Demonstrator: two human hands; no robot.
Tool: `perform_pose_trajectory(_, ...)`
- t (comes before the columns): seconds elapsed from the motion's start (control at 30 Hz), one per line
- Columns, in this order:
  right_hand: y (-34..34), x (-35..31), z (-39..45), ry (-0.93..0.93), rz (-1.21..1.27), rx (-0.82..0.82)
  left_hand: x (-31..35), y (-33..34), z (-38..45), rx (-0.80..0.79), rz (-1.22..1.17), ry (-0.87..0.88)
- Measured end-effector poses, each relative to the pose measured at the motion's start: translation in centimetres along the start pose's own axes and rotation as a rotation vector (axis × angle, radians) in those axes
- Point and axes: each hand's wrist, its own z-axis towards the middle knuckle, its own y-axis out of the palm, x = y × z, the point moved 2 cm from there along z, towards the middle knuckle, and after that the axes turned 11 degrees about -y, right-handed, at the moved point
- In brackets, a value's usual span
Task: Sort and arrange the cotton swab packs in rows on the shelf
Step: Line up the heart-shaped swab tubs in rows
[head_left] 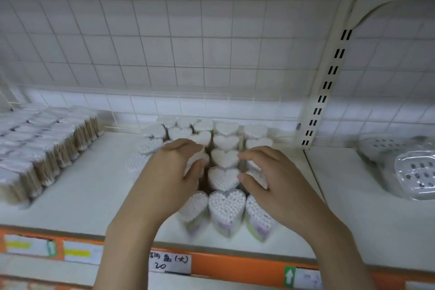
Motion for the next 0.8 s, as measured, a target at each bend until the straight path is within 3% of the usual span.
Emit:
perform_pose_trajectory(0.23, 3.0, -4.4, 1.3, -0.055, 0.031, -0.017, -5.3, -2.7, -1.7, 0.010, 0.005, -0.060)
perform_pose_trajectory(0.47, 5.6, -7.0, 2.4, 0.061, -0.019, -0.025, -10.9, -4.5, -2.1, -0.053, -0.020, -0.064)
perform_pose_trajectory(0.8, 6.9, -9.9, -0.6, 0.318, -0.058, -0.002, -12.3, -3.0, -2.7, -0.186, -0.097, 0.173)
